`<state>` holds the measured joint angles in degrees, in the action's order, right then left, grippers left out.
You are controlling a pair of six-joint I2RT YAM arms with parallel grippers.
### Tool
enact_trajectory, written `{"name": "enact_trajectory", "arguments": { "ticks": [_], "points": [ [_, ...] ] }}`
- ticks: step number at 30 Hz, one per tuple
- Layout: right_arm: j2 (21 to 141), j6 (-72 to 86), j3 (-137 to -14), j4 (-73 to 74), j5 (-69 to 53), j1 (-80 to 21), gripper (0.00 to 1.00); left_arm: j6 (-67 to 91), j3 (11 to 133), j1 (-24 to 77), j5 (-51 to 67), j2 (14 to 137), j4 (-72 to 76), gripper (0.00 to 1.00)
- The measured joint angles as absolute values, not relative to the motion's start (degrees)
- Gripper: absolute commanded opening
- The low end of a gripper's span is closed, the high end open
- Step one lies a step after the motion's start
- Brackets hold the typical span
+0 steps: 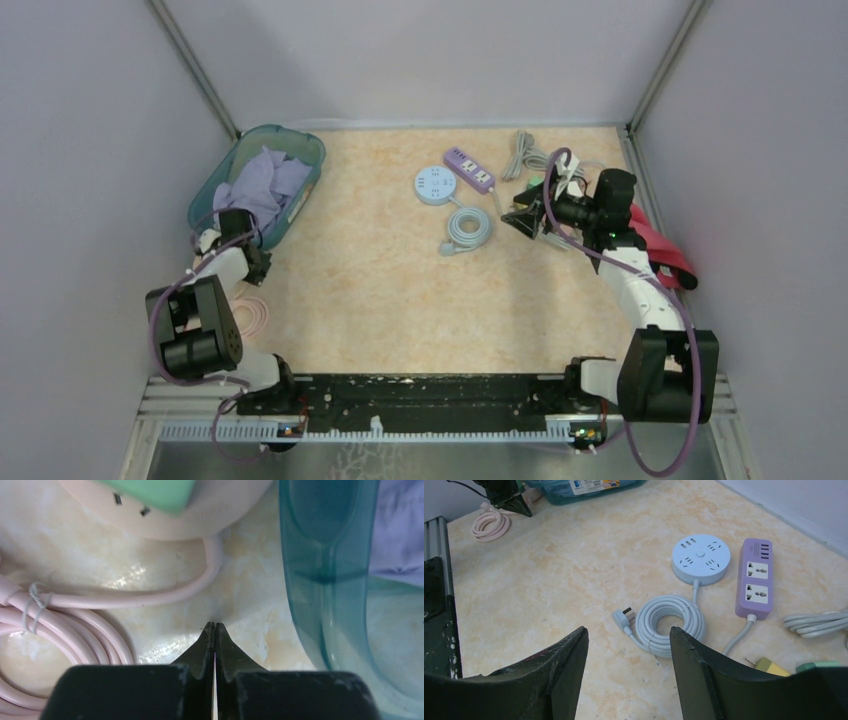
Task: Pull the plug off the socket
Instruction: Move the socket to the center of the board.
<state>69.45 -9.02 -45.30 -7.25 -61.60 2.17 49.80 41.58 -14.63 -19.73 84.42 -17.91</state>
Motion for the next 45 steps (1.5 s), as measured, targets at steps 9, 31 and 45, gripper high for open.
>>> {"name": "enact_trajectory", "arguments": {
  "ticks": [9,31,45],
  "points": [
    [69.5,-9.5,-45.3,-7.2,-61.7,2.2,0.61,48.0,39.6,-14.6,-18.7,78.0,-17.5,0.43],
    [69.5,-9.4,-45.3,-7.2,-62.2,2.2,0.61,47.8,46.6,-16.4,-27.9,90.1,-18.8,0.44],
    [69.5,-9.4,-45.3,-7.2,-62.2,2.2,0.61,48.6,48.8,-17.0,-23.5,92.1,-18.3,0.01]
  ]
}}
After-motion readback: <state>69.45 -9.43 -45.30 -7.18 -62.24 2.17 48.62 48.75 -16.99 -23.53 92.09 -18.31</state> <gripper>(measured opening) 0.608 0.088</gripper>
